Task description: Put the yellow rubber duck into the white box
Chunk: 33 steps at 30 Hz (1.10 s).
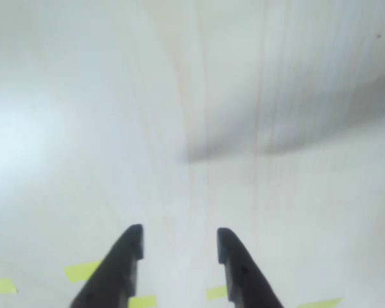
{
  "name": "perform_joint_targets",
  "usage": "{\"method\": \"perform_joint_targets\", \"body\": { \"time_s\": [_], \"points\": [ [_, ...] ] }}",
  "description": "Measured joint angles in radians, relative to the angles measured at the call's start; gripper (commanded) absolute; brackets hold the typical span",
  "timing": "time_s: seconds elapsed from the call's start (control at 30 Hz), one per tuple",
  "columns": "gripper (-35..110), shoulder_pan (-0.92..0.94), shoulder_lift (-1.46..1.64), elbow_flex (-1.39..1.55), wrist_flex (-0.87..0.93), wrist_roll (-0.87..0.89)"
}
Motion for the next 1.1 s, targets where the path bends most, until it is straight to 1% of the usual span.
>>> {"method": "perform_joint_targets", "body": {
  "time_s": [0.03,0.07,0.27,0.5,0.63,0.73,0.9,1.1],
  "points": [
    [2,0.003,0.009,0.014,-0.012,-0.006],
    [0,0.005,0.026,0.032,-0.029,-0.014],
    [0,0.025,0.224,0.204,-0.160,-0.034],
    [0,0.028,0.330,0.325,-0.252,-0.044],
    [0,0.034,0.448,0.442,-0.319,-0.066],
    [0,0.046,0.592,0.546,-0.347,-0.067],
    [0,0.046,0.896,0.690,-0.344,-0.078],
    [0,0.054,1.371,0.865,-0.239,-0.140]
  ]
}}
